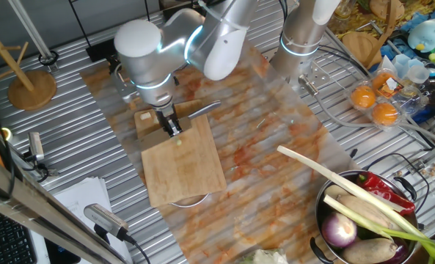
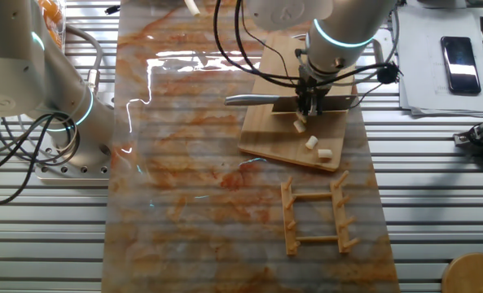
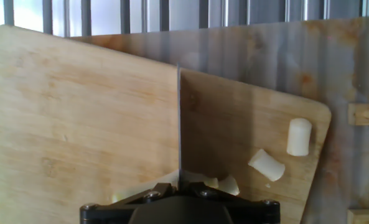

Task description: Chop the scallions

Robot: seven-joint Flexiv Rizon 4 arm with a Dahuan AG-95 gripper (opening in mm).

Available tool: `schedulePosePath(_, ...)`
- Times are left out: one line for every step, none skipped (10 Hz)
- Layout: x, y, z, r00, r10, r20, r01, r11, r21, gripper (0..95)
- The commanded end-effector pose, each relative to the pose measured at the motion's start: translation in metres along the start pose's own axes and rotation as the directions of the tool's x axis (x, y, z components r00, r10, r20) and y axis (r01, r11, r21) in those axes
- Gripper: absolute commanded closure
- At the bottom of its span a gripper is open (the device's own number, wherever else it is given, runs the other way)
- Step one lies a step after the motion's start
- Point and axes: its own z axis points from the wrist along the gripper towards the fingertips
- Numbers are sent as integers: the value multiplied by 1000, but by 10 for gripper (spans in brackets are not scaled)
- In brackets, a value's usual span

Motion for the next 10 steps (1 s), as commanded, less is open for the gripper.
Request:
schedulePosePath(-11, -4, 33, 1000, -2, 31, 2, 1000, -15, 950)
schedulePosePath(-19, -3, 31, 1000, 4, 29, -4, 1000, -20, 950)
schedulePosePath(-33, -2, 36, 1000, 14, 26, -14, 1000, -9, 950)
schedulePosePath(-36, -2, 39, 1000, 15, 27, -15, 1000, -6, 950)
schedulePosePath(-41, -3, 46, 1000, 13, 27, -13, 1000, -2, 950)
schedulePosePath(-43, -3, 48, 1000, 11, 25, -11, 1000, -2, 950)
schedulePosePath(-47, -4, 42, 1000, 5, 11, -5, 1000, -5, 950)
schedulePosePath(-50, -3, 37, 1000, 7, 8, -6, 1000, -3, 950)
schedulePosePath(-52, -1, 34, 1000, 14, 10, -14, 1000, -11, 950)
schedulePosePath(-51, 0, 35, 1000, 14, 9, -14, 1000, -7, 950)
